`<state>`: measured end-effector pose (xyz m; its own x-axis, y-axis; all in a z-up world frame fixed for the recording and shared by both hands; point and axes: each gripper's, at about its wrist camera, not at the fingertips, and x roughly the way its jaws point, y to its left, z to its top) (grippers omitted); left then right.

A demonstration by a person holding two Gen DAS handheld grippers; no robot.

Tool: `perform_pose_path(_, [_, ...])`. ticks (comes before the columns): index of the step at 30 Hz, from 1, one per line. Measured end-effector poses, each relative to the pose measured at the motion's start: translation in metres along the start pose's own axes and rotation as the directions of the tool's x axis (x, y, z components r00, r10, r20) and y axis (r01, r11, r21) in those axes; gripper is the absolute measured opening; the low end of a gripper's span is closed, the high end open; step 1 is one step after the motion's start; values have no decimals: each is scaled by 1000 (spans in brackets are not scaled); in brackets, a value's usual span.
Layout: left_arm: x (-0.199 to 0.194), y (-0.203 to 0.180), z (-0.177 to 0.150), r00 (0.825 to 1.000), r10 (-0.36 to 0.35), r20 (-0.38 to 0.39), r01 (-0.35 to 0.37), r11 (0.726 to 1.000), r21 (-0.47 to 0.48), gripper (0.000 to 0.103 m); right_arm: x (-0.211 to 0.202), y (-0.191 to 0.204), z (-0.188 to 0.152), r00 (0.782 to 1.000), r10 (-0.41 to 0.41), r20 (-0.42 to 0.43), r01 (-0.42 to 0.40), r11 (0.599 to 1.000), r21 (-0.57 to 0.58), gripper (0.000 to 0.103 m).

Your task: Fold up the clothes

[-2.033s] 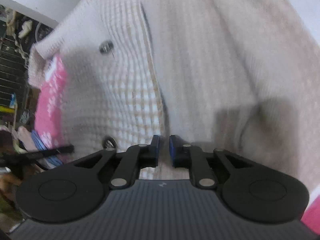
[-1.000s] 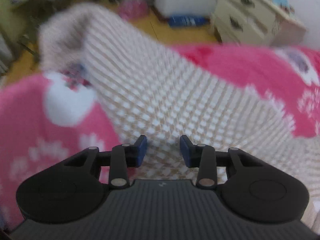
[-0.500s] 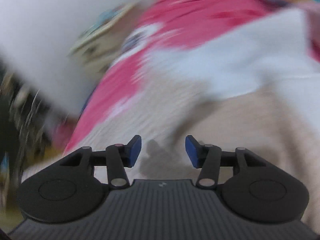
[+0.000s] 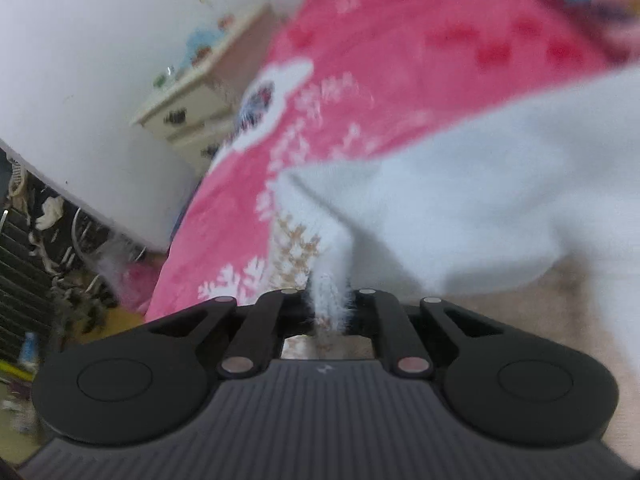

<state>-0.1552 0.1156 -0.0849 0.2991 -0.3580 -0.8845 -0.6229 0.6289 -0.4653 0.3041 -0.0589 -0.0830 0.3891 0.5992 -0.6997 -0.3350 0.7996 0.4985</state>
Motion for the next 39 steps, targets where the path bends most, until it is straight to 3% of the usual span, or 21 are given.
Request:
perform_pose_path(3, [3, 1, 2, 1000, 4, -14, -4, 1000, -4, 12, -11, -4, -7, 992, -102, 68, 103, 995, -12, 4])
perform_pose_path(7, [6, 4, 3, 1000, 13, -25, -13, 1000, -6, 13, 24, 4, -8, 981, -178, 75, 181, 983, -26, 6])
perform_pose_path(10, [6, 4, 5, 999, 28, -33, -29, 1000, -12, 16, 58, 1, -14, 970, -241, -14, 239, 968, -79, 10])
perform_pose_path(12, [6, 4, 5, 999, 38, -33, -39, 999, -16, 17, 44, -6, -9, 981, -193, 5, 194, 981, -16, 16])
perform_pose_path(13, [6, 4, 4, 999, 42, -32, -43, 999, -16, 18, 23, -13, -10, 989, -144, 35, 142, 989, 40, 26])
perform_pose_path(16, [6, 4, 4, 998, 52, -28, -52, 999, -13, 20, -39, -42, -14, 995, 10, 95, -24, 990, 138, 39])
perform_pose_path(17, [7, 5, 4, 998, 53, -28, -53, 999, -13, 21, -55, -50, -19, 997, 45, 65, -52, 991, 123, 39])
perform_pose_path(19, [9, 6, 5, 998, 54, -33, -54, 998, -16, 21, -62, -62, -36, 990, 94, -106, -88, 994, 60, 39])
perform_pose_path(21, [10, 7, 5, 998, 55, -36, -55, 998, -17, 21, -56, -71, -60, 957, 118, -266, -119, 993, 13, 39])
perform_pose_path(22, [9, 7, 5, 998, 55, -36, -56, 998, -15, 21, -51, -73, -71, 949, 106, -296, -114, 993, -12, 38])
perform_pose_path(23, [8, 7, 5, 998, 56, -36, -56, 998, -14, 22, -48, -76, -80, 953, 90, -290, -99, 995, -17, 38])
perform_pose_path(27, [5, 7, 2, 997, 66, -25, -66, 998, 4, 23, -40, -88, -87, 969, 172, -179, -165, 985, 57, 37])
perform_pose_path(31, [4, 9, 2, 997, 77, -25, -77, 997, 4, 26, -35, -70, -82, 983, 132, -125, -152, 974, -167, 36])
perform_pose_path(34, [4, 12, 4, 996, 83, -32, -83, 997, 1, 26, -22, -60, -76, 979, 109, -171, -161, 931, -326, 37])
perform_pose_path(39, [3, 15, 4, 995, 89, -39, -89, 996, 1, 27, -22, -52, -61, 957, 168, -235, -259, 862, -435, 37])
